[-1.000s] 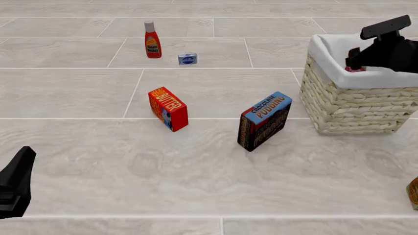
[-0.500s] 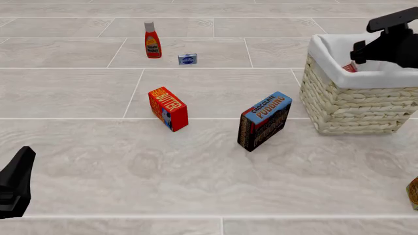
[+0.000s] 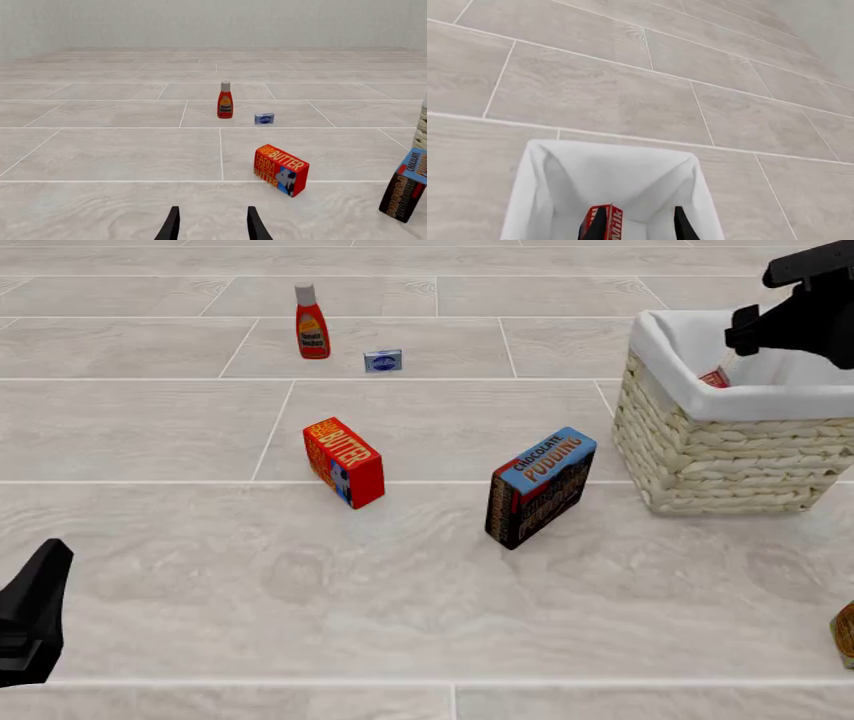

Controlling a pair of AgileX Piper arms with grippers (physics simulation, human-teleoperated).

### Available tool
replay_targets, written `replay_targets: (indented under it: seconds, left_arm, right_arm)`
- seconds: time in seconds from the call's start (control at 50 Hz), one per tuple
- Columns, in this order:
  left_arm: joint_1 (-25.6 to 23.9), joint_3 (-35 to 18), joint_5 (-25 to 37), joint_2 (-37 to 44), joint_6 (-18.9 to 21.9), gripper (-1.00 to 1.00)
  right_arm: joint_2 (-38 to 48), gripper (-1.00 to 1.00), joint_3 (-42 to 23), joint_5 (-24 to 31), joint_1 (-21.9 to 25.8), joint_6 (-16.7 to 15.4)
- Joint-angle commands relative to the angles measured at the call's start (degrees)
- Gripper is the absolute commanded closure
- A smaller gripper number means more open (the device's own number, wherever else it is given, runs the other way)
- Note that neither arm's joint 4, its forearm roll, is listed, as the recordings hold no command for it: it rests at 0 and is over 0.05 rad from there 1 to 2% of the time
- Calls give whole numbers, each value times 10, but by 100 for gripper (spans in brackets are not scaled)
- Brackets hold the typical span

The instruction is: Pick the milk and place it in the basket.

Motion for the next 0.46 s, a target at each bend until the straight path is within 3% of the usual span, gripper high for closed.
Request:
replay_targets:
  seconds: [0.02,0.46]
  left_arm:
    - [0,0,0,0,0,-100]
    - [0,0,0,0,0,-100]
  right_arm:
    - [-20,-100,14,-10,4,3]
    - [-70,-100,73,-63,5,28]
